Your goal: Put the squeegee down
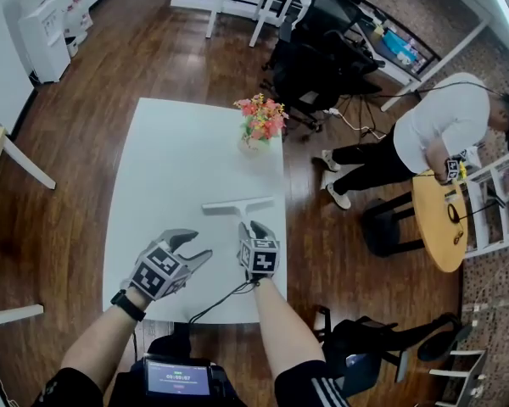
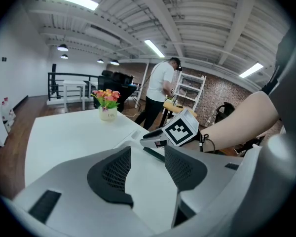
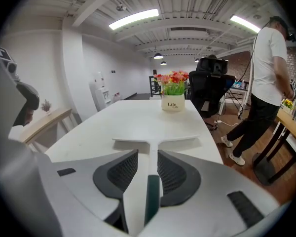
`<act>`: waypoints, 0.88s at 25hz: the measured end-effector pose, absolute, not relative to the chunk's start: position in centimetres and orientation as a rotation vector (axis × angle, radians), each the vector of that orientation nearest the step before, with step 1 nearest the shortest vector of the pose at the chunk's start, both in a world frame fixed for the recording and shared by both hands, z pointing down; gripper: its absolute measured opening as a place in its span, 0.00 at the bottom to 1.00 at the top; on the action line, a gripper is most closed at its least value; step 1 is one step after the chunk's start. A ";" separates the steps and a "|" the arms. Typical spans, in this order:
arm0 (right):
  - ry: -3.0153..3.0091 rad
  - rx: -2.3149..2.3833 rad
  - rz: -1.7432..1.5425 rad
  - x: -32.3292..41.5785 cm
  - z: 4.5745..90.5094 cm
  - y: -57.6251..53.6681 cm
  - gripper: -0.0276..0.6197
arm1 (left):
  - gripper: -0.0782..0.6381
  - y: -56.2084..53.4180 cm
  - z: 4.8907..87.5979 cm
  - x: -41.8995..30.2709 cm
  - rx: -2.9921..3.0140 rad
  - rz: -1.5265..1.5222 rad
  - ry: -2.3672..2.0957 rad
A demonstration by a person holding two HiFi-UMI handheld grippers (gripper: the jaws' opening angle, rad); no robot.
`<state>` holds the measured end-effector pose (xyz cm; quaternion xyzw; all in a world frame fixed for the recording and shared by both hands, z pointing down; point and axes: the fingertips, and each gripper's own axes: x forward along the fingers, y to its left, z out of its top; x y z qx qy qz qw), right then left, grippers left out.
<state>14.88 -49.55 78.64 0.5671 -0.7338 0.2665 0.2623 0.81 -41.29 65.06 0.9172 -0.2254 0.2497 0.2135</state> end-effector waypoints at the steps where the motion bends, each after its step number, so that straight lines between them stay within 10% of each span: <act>1: -2.009 1.543 0.716 14.6 77.4 -49.4 0.28 | 0.42 -41.0 64.5 0.8 2.553 0.690 -0.631; 22: -2.435 1.433 0.482 10.9 60.4 -28.1 0.28 | 0.42 -21.8 57.8 0.7 2.643 0.660 -0.818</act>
